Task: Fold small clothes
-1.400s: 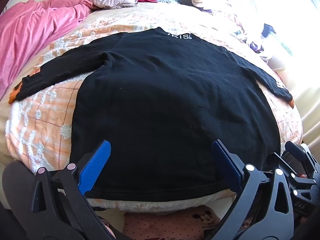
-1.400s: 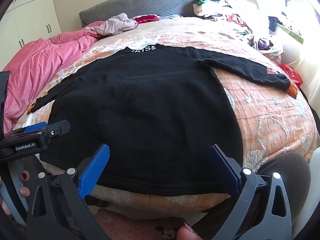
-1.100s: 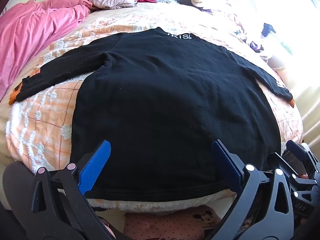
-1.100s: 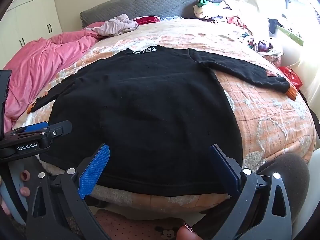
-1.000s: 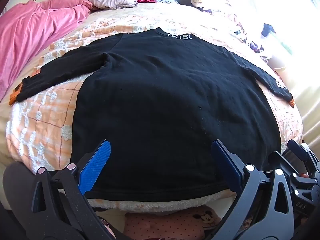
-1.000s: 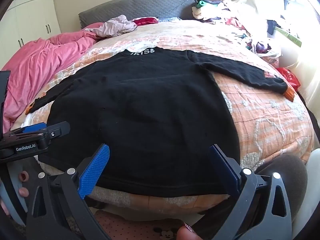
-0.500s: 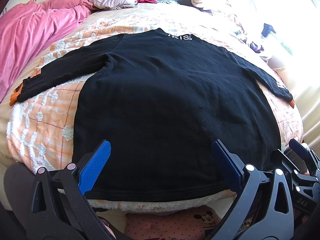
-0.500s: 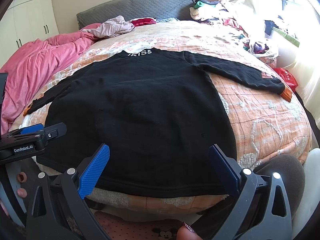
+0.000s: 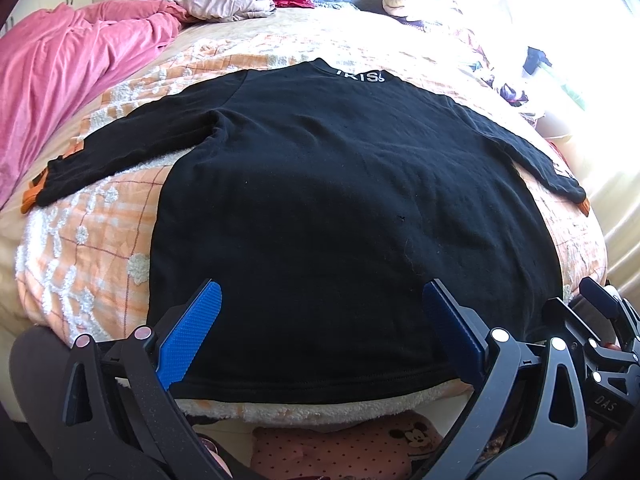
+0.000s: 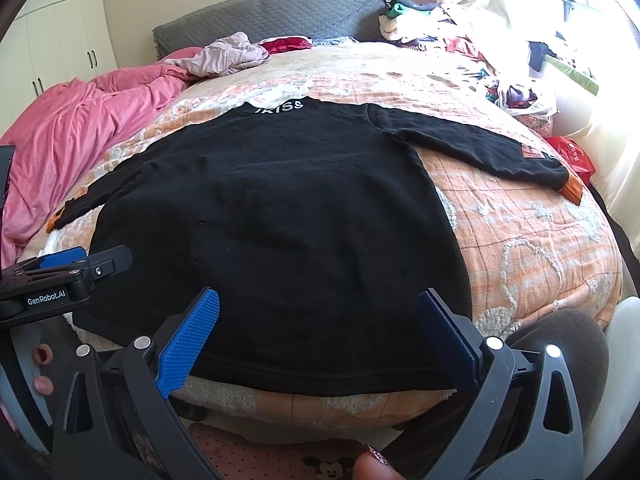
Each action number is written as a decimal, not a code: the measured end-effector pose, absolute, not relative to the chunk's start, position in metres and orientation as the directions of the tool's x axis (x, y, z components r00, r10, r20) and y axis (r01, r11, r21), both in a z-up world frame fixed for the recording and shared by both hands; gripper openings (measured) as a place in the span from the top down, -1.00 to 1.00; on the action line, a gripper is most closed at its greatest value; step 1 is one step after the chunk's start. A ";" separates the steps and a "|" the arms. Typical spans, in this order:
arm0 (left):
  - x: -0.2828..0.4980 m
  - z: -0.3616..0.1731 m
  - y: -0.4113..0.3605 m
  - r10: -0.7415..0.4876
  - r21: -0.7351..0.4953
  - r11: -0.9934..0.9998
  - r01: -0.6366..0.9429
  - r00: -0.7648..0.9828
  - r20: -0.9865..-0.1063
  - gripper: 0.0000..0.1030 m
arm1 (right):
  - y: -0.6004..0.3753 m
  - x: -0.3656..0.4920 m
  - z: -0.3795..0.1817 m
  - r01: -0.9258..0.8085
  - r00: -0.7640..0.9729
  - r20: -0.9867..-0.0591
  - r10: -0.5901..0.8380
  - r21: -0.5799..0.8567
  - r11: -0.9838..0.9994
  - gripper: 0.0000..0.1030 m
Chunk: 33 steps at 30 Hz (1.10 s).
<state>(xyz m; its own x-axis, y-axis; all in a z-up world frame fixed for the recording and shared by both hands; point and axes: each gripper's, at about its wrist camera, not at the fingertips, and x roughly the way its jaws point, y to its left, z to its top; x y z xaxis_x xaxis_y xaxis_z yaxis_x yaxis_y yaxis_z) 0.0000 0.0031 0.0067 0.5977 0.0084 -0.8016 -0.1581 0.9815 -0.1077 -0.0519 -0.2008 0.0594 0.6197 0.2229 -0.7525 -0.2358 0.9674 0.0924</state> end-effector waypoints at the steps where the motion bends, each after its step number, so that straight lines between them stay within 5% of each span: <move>1: 0.000 0.007 0.003 0.009 -0.107 0.982 -0.158 0.597 -0.802 -0.84 | -0.201 -0.052 0.059 -0.236 0.619 -0.753 0.224 0.093 0.967 -0.92; 33: 0.004 0.007 0.010 0.023 -0.101 0.981 -0.168 0.609 -0.793 -0.84 | -0.200 -0.051 0.059 -0.227 0.619 -0.752 0.226 0.103 0.968 -0.92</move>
<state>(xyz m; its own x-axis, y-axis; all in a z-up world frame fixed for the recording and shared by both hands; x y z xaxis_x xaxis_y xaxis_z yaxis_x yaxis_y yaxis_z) 0.0039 0.0101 0.0074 0.6089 0.0229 -0.7930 -0.1682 0.9806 -0.1009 -0.0509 -0.2000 0.0591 0.6191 0.2255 -0.7523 -0.2274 0.9683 0.1032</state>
